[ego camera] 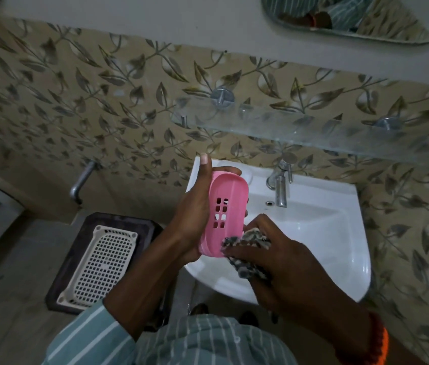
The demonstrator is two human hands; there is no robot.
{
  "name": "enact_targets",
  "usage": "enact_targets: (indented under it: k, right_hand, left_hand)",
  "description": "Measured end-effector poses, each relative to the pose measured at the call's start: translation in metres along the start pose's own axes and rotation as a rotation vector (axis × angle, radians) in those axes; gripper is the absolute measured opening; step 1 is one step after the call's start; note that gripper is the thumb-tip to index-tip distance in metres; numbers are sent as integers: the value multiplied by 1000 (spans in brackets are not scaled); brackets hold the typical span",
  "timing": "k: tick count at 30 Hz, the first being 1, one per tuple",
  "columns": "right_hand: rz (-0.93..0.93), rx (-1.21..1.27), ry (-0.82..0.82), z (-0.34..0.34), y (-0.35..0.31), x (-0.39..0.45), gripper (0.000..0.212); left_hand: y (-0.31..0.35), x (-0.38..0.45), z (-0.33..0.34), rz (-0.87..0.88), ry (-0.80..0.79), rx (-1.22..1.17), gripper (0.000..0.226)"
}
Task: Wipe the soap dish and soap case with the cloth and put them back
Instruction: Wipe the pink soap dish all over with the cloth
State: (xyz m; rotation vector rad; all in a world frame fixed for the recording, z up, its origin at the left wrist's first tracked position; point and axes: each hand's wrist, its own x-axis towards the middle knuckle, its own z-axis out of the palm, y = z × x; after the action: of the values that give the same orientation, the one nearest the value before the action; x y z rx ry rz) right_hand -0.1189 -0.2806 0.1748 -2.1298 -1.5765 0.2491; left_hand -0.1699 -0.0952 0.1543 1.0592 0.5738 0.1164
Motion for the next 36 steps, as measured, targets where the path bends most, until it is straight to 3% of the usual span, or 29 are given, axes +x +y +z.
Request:
enact_targets:
  k: [5,10,12,16,18,22,27,33,36]
  right_hand:
    - [-162,-353,-63,-25,11,12,31]
    - [-66,-448,-14,-42,15,36,32]
    - [-71,-394,-45,-35,12,32,30]
    - [-72,-37,-145,-22,1,14,31]
    - [-120,-16,-157,-22,1,11,35]
    - [-187,-279,-207,-30,5,20,35]
    - [-163,-537,-166,-47,20,37,33]
    - [-240,-494,-151,-47,13,47,20]
    - [-281,-570,-188,-49,10,44,27]
  left_hand:
    - [3,-5,0,-175,5,14,79]
    - [4,-14,3,-268,-70,18,86]
    - [7,-12,2,-237,-51,35,83]
    - [11,-9,-7,-218,3,-7,78]
    - [11,-8,-9,-234,-18,-52,75]
    - [6,-7,-11,-263,-57,-60,75]
    - [-2,-12,-11,-442,-162,-80,92]
    - [-8,-15,-4,-591,-220,-47,100]
    - [-9,-14,-11,-625,-267,-79,104]
